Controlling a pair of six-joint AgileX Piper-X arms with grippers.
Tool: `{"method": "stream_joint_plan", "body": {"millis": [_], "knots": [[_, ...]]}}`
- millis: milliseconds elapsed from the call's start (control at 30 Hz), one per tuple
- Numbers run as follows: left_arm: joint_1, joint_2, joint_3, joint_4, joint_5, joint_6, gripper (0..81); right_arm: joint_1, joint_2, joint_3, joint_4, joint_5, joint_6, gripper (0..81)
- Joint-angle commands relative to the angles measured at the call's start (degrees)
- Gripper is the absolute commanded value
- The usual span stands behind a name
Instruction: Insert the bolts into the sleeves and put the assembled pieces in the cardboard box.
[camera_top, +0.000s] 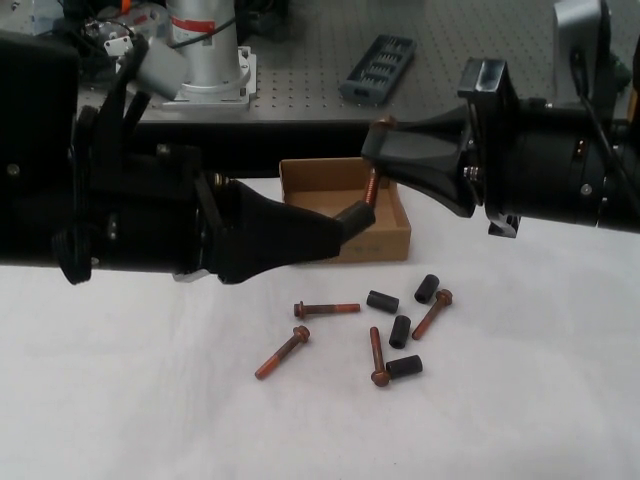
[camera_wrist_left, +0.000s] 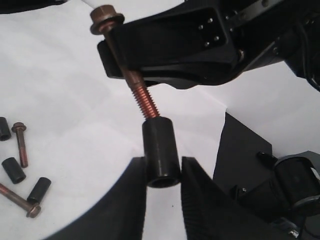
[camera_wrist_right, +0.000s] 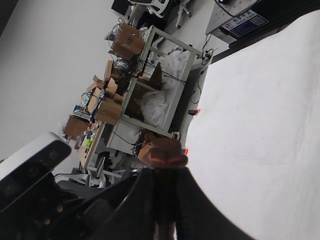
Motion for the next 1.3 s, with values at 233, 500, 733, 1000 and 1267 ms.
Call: {"method": "stream_joint_plan", "body": {"millis": [233, 500, 733, 1000, 1267], "knots": [[-0.93, -0.02, -0.27, -1.16, 0.67, -0.37, 0.6, -0.03, 0.12, -0.25, -5.37, -0.47, 2.22, 2.8], [-2.86, 1.35, -0.27, -1.27, -1.01, 1.69, 0.6, 0.41, 0.12, -0.29, -6.99, -3.49, 2.93, 2.8], [-2.86, 1.35, -0.27, -0.13, -0.43, 1.67, 0.6, 1.01, 0.12, -0.29, -7.18, -3.56, 2.66, 2.8], [-2.73, 1.35, -0.27, 2.44, -2.30, 3.98, 0.6, -1.64, 0.12, -0.29, -7.18, -4.40, 1.37, 2.8], [-2.60, 1.08, -0.27, 2.60, -4.11, 3.98, 0.6, -2.10, 0.12, -0.29, -0.64, -4.39, -2.81, 2.8]]}}
